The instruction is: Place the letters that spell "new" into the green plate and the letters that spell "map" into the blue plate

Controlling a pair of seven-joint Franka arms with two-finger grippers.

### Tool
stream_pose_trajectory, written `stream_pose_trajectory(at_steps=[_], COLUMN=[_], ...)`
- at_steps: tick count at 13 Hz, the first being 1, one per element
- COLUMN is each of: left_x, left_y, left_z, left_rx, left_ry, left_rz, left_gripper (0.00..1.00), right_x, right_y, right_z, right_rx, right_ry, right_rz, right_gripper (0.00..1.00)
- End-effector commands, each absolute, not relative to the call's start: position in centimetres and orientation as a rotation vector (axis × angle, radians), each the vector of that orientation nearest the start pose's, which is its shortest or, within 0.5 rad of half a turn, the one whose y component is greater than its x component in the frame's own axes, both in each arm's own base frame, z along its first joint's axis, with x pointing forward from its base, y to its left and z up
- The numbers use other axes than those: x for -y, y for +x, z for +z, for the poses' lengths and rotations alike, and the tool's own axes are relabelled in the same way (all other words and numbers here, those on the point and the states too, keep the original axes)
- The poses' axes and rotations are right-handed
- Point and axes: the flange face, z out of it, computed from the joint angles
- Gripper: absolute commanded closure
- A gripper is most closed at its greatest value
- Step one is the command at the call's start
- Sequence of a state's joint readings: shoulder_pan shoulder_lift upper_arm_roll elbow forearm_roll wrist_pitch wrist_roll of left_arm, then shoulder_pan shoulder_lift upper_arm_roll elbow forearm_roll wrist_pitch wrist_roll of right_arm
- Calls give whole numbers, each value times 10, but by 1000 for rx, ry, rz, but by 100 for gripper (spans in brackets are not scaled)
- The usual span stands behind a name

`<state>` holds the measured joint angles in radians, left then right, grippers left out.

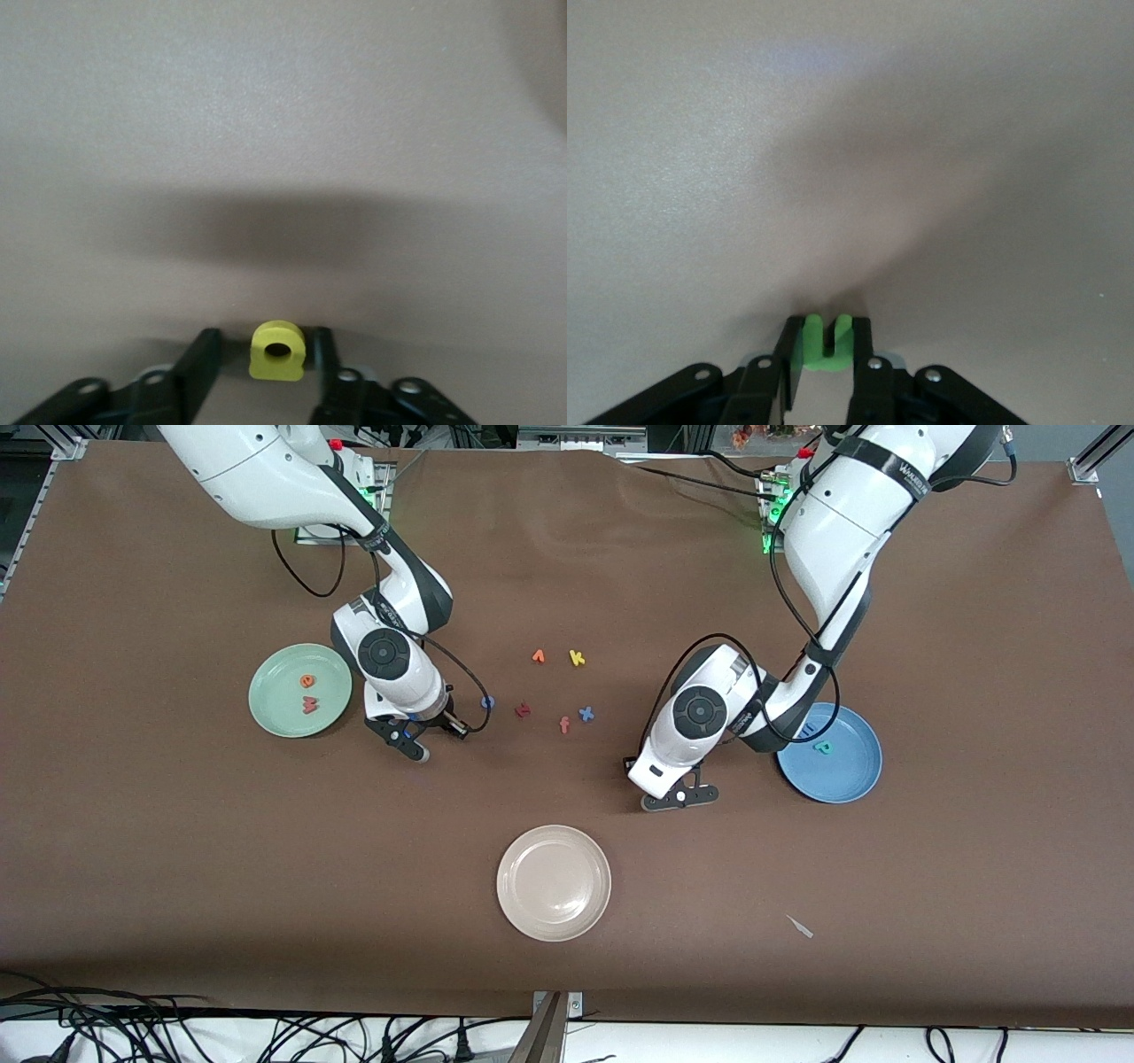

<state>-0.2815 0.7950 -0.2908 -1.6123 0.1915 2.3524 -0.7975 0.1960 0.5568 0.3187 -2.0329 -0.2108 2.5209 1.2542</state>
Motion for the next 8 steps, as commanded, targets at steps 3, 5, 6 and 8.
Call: stream_pose_trajectory(at_steps=[3, 5, 6, 8], left_x=[350, 330, 313, 277], left_y=[596, 605, 614, 627], left_z=[170, 181, 192, 211], left_rx=[258, 238, 149, -40], left_ry=[-3151, -3118, -3090, -3027], left_rz=[88, 127, 191, 377], left_gripper=[91, 99, 99, 98], right_x=[-266, -237, -216, -174], right_y=[527, 526, 522, 516], right_z=[238, 255, 257, 262], right_rx=[-723, -588, -525, -405], right_ry=[-3163, -3230, -3254, -3287], right_rz=[84, 87, 97, 123], right_gripper=[94, 93, 93, 93])
